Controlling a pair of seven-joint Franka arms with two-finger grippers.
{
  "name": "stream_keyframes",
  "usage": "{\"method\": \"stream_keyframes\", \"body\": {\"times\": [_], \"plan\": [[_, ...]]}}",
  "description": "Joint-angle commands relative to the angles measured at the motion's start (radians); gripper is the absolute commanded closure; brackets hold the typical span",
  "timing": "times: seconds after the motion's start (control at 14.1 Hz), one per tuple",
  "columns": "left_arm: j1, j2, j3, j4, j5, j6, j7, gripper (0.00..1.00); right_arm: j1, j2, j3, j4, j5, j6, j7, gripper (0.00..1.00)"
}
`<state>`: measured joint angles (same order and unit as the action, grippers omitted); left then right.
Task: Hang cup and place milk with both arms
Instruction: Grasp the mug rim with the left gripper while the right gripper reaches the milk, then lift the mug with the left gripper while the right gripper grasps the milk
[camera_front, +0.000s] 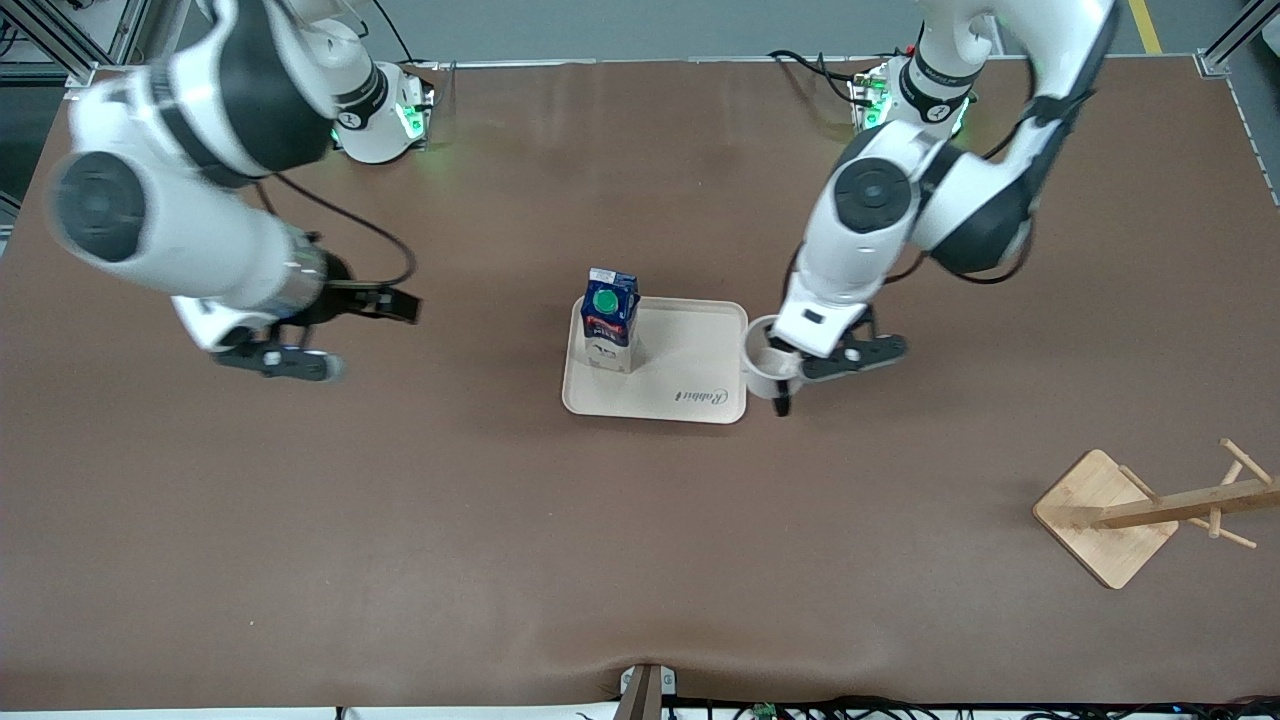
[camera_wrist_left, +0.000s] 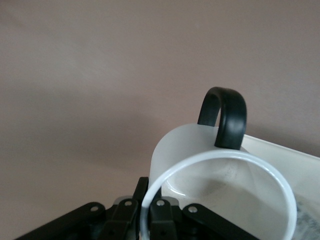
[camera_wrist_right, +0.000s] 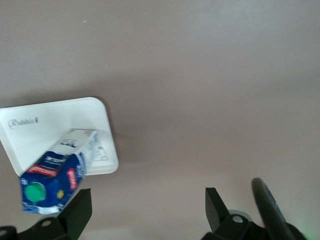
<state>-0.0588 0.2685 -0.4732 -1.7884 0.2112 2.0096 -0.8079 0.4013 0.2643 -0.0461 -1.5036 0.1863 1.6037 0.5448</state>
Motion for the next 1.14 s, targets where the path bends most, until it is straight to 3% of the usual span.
{"method": "stream_keyframes", "body": {"times": [0.0, 0.14, 0.57, 0.85, 1.06], "plan": [[0.078, -0.012, -0.005, 0.076, 0.013, -0.112, 0.143, 1.00, 0.079, 0.048, -0.012, 0.011, 0.103, 0.031, 0.110, 0.00], [0.154, -0.035, -0.007, 0.102, 0.004, -0.147, 0.280, 1.00, 0.126, 0.087, -0.012, 0.013, 0.192, 0.088, 0.151, 0.00], [0.371, -0.048, -0.007, 0.139, 0.000, -0.199, 0.619, 1.00, 0.274, 0.188, -0.014, 0.014, 0.191, 0.269, 0.273, 0.00], [0.454, -0.048, -0.002, 0.185, 0.000, -0.199, 0.729, 1.00, 0.326, 0.242, -0.015, 0.005, 0.183, 0.278, 0.287, 0.00], [0.528, -0.032, -0.004, 0.218, -0.006, -0.189, 0.857, 1.00, 0.343, 0.253, -0.015, -0.012, 0.130, 0.278, 0.290, 0.00]]}}
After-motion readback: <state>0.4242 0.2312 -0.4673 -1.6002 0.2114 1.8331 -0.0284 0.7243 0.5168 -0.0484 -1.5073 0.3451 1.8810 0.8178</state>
